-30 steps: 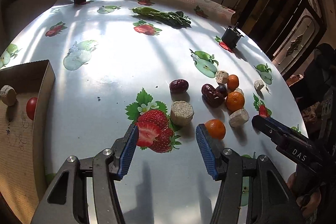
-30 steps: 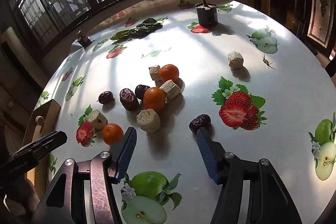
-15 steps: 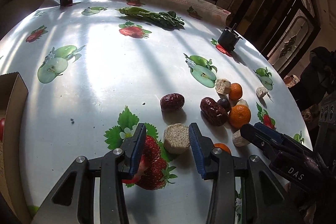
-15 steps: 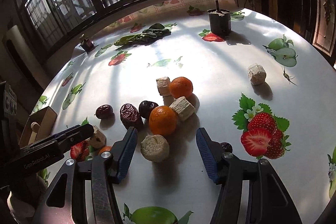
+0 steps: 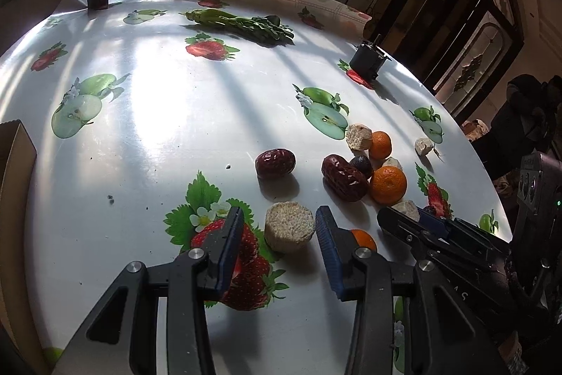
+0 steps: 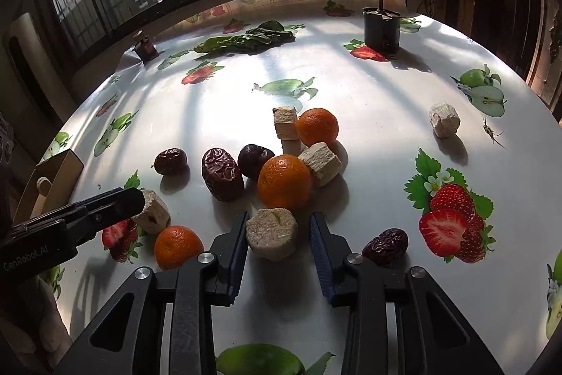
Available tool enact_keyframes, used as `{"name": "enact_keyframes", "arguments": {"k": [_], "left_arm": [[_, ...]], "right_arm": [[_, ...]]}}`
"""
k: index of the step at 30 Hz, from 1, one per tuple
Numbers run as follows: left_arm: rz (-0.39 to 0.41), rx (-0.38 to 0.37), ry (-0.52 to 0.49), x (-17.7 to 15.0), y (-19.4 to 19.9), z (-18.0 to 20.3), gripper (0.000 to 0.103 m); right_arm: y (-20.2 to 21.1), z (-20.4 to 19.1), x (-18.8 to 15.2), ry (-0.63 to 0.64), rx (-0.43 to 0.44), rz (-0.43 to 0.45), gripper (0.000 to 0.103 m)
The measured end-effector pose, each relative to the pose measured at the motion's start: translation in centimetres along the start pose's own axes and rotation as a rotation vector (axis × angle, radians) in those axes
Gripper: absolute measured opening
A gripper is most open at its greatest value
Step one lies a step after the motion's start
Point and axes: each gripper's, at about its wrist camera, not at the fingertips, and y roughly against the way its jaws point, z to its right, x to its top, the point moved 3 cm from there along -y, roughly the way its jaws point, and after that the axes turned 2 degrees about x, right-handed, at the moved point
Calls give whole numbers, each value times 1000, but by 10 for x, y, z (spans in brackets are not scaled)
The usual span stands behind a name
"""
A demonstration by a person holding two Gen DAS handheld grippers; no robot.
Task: Organize fruits
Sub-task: 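Grasp a beige cake block with the left tool while the right tool grasps a round beige cake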
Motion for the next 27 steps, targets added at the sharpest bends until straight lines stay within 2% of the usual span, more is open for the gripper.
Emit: {"name": "enact_keyframes", "arguments": {"k": [4,11,15,19,27], "left_arm": [[12,7,-28,-1,0,4,41],[12,-25,-8,0,-3,2,41],[4,-27,-52,1,-11,15,41],[9,14,-110,-2,-14,26,41],[14,-33,-54,5,-21,20,41]], "right_arm": [[-1,-3,-1,15,-11,0,33],[0,-1,-1,-9,11,2,33],[0,-2,-1,-4,13,2,33],[0,-4,-2,1,21,3,33],[-1,-6,-2,10,19,4,33]]}}
